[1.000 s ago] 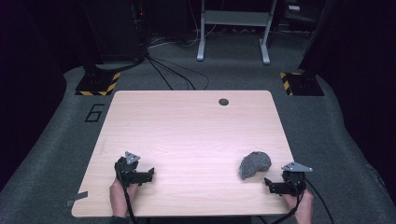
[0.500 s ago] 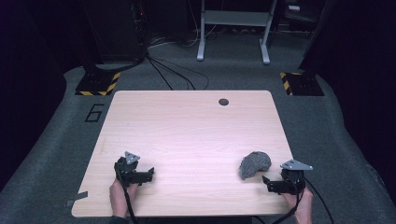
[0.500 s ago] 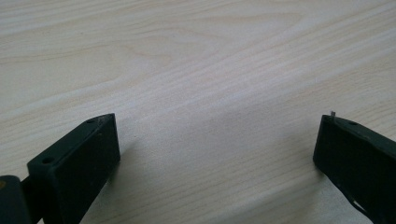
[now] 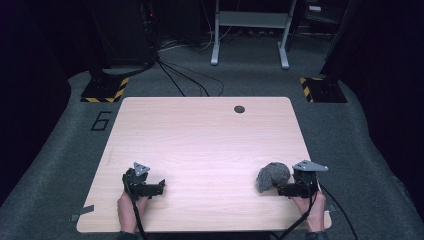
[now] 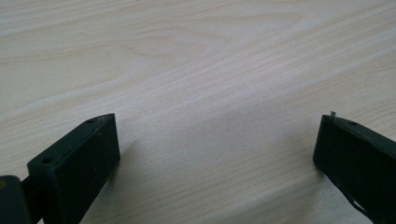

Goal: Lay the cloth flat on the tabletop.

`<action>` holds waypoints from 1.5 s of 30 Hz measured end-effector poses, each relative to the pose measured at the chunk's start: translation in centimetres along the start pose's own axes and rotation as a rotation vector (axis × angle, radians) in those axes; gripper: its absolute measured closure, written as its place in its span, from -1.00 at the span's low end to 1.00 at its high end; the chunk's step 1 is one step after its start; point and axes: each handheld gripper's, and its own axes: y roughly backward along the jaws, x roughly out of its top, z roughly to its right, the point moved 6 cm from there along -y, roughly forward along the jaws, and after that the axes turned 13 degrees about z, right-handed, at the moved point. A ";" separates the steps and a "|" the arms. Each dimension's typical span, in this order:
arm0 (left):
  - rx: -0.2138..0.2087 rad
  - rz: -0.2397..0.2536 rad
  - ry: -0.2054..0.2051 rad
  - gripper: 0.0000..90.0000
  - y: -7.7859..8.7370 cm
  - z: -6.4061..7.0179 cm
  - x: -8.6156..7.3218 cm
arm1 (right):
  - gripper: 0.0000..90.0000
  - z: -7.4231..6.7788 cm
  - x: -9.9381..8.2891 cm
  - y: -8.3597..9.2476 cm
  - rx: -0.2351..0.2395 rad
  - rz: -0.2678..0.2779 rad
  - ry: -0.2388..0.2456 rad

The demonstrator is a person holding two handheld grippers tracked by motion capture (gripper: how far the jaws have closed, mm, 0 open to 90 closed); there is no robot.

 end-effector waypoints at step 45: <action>-0.007 0.003 -0.008 -0.99 0.0 0.1 0.0 | 0.46 -2.6 2.5 -0.4 0.036 0.109 0.056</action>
